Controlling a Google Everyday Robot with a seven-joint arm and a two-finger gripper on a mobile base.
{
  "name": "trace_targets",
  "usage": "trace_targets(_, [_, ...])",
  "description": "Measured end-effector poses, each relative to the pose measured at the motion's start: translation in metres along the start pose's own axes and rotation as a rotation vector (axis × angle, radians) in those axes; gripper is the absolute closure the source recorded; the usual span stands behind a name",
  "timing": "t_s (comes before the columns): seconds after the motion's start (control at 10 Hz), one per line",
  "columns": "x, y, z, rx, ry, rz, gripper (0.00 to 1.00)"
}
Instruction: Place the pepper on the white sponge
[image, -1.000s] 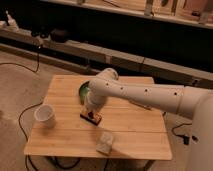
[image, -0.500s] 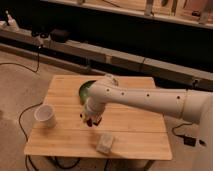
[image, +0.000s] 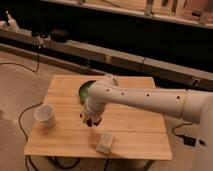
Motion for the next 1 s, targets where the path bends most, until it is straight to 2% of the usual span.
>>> trace_targets(0.2, [-0.020, 0.008, 0.001, -0.019, -0.010, 0.001, 0.83])
trace_targets(0.5, [-0.064, 0.026, -0.003, -0.052, -0.019, 0.014, 0.83])
trace_targets(0.6, [-0.075, 0.029, -0.003, -0.052, -0.022, 0.019, 0.83])
trace_targets(0.7, [-0.085, 0.033, -0.002, -0.033, -0.025, 0.037, 0.83])
trace_targets(0.9, [-0.096, 0.038, 0.002, 0.041, -0.022, 0.068, 0.83])
trace_targets(1.0, [-0.098, 0.039, 0.005, 0.100, -0.017, 0.082, 0.83])
